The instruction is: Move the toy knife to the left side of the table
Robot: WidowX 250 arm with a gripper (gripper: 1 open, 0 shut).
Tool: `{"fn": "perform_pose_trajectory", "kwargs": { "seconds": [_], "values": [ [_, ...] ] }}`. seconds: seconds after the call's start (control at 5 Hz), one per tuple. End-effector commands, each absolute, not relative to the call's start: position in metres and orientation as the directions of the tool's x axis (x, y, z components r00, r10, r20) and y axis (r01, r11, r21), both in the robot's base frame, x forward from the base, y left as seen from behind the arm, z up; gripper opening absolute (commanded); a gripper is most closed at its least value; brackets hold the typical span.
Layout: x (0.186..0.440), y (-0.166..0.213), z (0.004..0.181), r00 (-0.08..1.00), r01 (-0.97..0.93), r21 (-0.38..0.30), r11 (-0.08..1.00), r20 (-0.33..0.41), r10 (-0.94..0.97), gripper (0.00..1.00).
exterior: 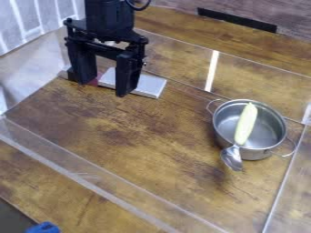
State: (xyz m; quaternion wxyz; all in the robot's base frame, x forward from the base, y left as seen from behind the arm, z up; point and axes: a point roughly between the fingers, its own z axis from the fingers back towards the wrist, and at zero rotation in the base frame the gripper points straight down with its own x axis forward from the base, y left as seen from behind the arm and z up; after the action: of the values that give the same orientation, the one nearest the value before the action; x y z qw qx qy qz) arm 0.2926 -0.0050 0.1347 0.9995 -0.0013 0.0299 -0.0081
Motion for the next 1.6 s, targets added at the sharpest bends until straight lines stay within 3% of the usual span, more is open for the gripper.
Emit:
{"fn": "perform_pose_trajectory", "kwargs": {
  "seconds": [0.0, 0.8, 1.4],
  "values": [
    [0.293, -0.013, 0.126, 0.996, 0.017, -0.010, 1.000, -0.082, -0.017, 1.00],
    [0.346, -0.159, 0.119, 0.995, 0.093, -0.034, 0.995, 0.026, -0.092, 1.00],
    [0.353, -0.149, 0.088, 0.997, 0.080, -0.063, 0.995, 0.027, -0.079, 1.00]
  ]
}}
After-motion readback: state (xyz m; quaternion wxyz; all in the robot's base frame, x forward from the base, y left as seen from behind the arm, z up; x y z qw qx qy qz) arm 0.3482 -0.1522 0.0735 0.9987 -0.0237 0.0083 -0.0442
